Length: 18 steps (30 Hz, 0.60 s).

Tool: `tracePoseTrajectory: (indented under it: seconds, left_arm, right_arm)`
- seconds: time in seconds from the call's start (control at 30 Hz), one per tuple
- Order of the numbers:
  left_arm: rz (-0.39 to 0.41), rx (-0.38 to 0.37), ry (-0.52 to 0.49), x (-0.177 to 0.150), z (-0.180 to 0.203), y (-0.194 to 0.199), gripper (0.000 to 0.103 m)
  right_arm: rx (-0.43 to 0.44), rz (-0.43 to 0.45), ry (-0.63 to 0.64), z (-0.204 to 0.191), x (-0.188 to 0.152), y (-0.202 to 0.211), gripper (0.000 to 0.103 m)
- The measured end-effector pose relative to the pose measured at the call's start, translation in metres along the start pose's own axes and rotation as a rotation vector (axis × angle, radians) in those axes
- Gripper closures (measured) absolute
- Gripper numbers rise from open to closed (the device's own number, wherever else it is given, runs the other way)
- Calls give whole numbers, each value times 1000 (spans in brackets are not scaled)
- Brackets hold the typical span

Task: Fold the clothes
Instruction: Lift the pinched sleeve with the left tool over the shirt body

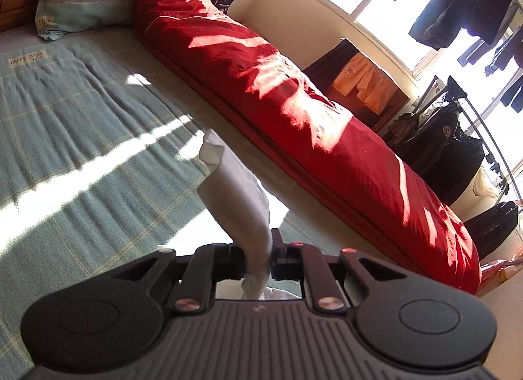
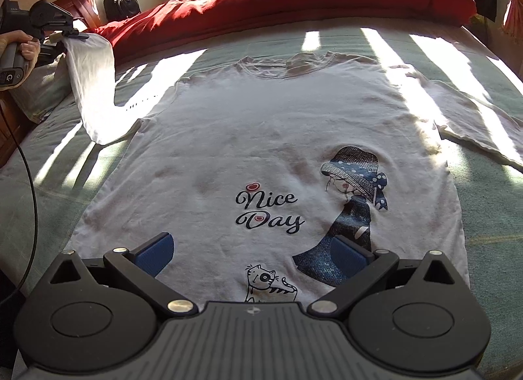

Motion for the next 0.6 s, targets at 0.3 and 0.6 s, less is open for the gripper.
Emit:
tracePoseTrajectory:
  seconds: [0.3,0.6]
  left_arm:
    - [-9,-50,-53,-38,68,4,92]
    - [-14,-118,-92,-93,134,-3,92]
  right_arm:
    - [-5,-7,2,30,0,23,0]
    - [-6,17,-8,53,1,42,0]
Point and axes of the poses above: each gripper's, at about its wrist camera, not at the fingertips, and y roughly against the way its jaws point, z to its right, x to its top, the point moved 2 cm from there along -y, roughly the way its jaws point, and after that the axes turned 15 degrees about x, right-handed, at the moved point
